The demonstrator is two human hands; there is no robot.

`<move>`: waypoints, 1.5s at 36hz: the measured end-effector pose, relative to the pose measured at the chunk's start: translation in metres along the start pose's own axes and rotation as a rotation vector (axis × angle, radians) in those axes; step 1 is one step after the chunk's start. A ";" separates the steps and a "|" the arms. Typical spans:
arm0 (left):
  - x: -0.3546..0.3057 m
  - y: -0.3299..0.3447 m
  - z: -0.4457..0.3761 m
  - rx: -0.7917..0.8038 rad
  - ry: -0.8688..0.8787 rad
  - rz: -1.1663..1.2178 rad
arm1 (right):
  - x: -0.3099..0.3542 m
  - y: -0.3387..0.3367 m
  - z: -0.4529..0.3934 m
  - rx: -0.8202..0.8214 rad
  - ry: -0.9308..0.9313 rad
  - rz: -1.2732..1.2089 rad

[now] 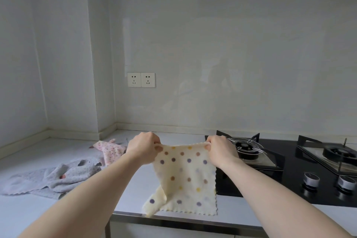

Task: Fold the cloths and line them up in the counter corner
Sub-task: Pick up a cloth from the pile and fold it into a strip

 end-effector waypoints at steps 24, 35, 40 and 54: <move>-0.010 -0.126 0.048 -0.129 0.178 0.475 | 0.013 -0.124 0.044 -0.146 -0.075 -0.568; -0.003 -0.059 0.042 0.039 -0.048 0.378 | -0.008 -0.062 0.036 0.031 0.011 -0.355; -0.006 -0.026 0.041 0.106 -0.091 0.423 | -0.018 -0.034 0.031 0.055 0.058 -0.385; 0.004 0.020 0.051 0.116 -0.046 0.440 | -0.022 0.013 0.035 0.114 -0.031 -0.382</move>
Point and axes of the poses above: each hand's wrist, its own z-axis away from the middle knuckle, its own y-axis out of the palm, x = y × z, the point moved 10 cm from there along -z, towards the middle knuckle, and after that the axes turned 3 degrees about -z, right-handed, at the moved point
